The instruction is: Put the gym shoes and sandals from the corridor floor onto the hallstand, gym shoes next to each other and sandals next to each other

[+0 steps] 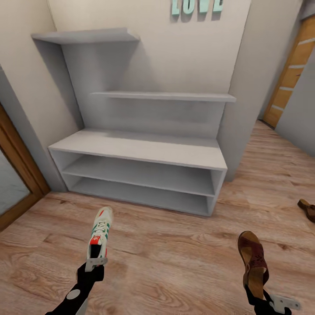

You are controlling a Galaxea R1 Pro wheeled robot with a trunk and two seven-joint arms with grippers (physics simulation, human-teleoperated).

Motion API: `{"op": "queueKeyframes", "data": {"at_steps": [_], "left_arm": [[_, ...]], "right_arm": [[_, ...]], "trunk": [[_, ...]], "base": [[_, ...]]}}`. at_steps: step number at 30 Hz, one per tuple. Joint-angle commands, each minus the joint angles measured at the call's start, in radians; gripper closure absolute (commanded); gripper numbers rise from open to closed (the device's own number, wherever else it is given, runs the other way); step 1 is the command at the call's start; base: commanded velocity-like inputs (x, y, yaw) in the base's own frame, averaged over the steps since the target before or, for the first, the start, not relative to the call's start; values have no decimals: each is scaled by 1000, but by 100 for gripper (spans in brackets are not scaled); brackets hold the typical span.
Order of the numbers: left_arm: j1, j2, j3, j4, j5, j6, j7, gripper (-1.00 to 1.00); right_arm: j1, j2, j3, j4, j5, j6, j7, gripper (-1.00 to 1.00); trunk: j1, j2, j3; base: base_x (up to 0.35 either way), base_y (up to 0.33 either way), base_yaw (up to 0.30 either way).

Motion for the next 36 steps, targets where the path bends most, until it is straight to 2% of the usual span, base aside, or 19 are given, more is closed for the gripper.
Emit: {"op": "queueKeyframes", "data": {"at_steps": [1, 7, 20, 21, 23, 25, 26, 27, 28, 29, 30, 32, 36], "left_arm": [[0, 0, -1, 0, 4, -3, 1, 100], [0, 0, -1, 0, 4, -2, 1, 100], [0, -1, -2, 2, 4, -3, 1, 100], [-3, -2, -6, 6, 3, 15, 3, 100], [-9, -4, -7, 4, 2, 22, 3, 100], [-14, -5, -8, 3, 0, 48, 2, 100], [-19, -10, -9, -4, -2, 108, 2, 100], [-22, -13, -10, -9, -3, 134, 1, 100], [-50, -25, -11, -41, -5, 245, -2, 100], [-66, -29, -11, -58, -5, 295, -5, 100], [-75, -30, -11, -67, -5, 318, -5, 100], [-124, -37, -12, -102, -5, 404, -7, 100], [-197, -46, -12, -121, -6, 483, -8, 100]], "right_arm": [[-1, 1, -5, 1, -2, -2, 9, 100], [-1, 1, -5, 1, -2, -2, 9, 100], [-1, 3, -5, -2, -4, -3, 7, 100], [-1, -6, -12, -1, -3, -2, 5, 100], [-1, -27, -50, -1, -4, -1, -8, 100], [-1, -52, -133, -1, -5, 0, -27, 100], [-1, -60, -180, -1, -5, 0, -32, 100], [-1, -63, -204, -2, -6, 1, -34, 100], [-1, -85, -288, -6, -5, 4, -38, 100], [-1, -100, -319, -6, -5, 7, -40, 100], [-1, -107, -331, -6, -4, 8, -41, 100], [-1, -145, -364, -6, -4, 13, -43, 100], [-1, -195, -380, -5, -7, 55, -45, 100]], "trunk": [[0, 0, -1], [0, 0, -1], [0, 0, -1], [0, 0, -1], [0, 0, -1], [0, 0, -1], [0, 0, -1], [0, 0, -1], [0, 0, -1], [0, 0, -1], [0, 0, -1], [0, 0, -1], [0, 0, -1]], "base": [[0, 0, -263], [0, 0, -136], [0, 0, -6], [0, 0, 0], [0, 0, 0], [0, 0, 0], [0, 0, 0], [0, 0, 0], [0, 0, 0], [0, 0, 0], [0, 0, 0], [0, 0, 0], [0, 0, 0]]}}
